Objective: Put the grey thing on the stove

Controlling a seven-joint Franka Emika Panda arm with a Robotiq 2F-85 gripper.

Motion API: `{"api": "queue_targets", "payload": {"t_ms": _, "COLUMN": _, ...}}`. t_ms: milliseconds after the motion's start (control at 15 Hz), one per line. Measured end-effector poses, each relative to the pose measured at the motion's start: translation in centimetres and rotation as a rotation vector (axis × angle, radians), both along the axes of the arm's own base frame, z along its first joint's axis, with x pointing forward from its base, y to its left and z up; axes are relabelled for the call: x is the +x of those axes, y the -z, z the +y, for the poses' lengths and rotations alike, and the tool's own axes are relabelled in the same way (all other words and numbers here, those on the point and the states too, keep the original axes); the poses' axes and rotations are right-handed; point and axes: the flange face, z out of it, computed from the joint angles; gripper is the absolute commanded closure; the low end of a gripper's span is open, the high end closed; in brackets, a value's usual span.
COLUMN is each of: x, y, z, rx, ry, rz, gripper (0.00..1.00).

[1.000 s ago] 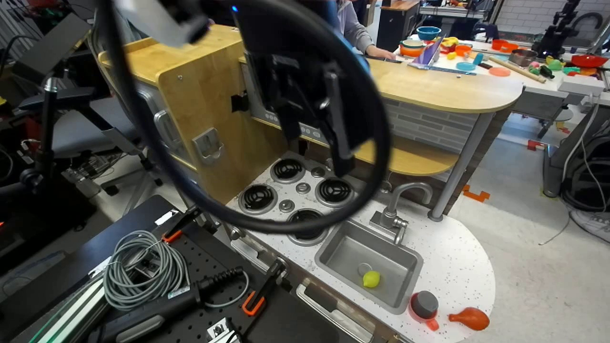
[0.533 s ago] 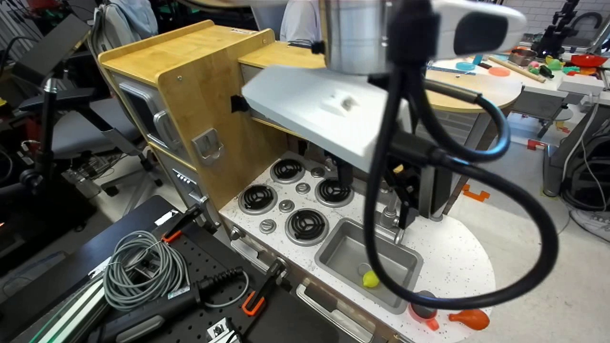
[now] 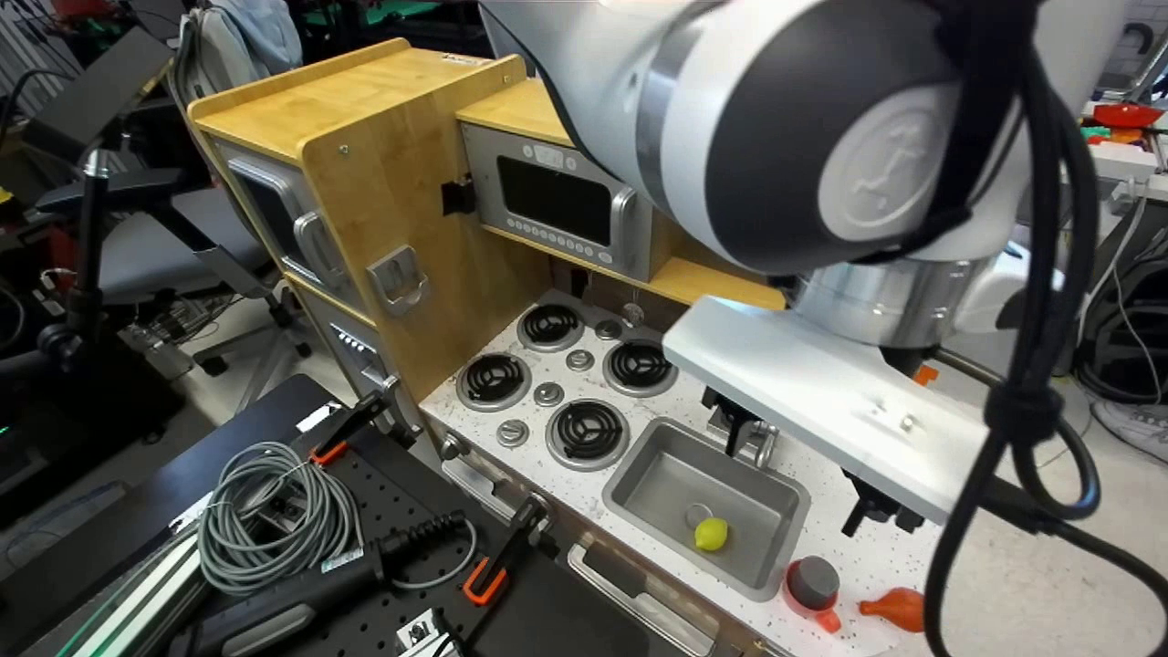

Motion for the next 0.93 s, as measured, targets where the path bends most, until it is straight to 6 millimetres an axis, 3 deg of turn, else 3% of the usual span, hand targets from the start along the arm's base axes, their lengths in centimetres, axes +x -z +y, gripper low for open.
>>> {"api": "queue_targets", "payload": {"t_ms": 333, "x": 1.9, "y": 3.9, "z": -4.1, "rx": -0.008, "ry": -0.012, "rz": 0.033, "gripper": 0.00}}
{"api": "queue_targets", "payload": {"t_ms": 933, "x": 4.5, "y": 10.5, "z": -7.7, "rx": 0.023, "ry": 0.018, "rz": 0.043, "gripper": 0.00}}
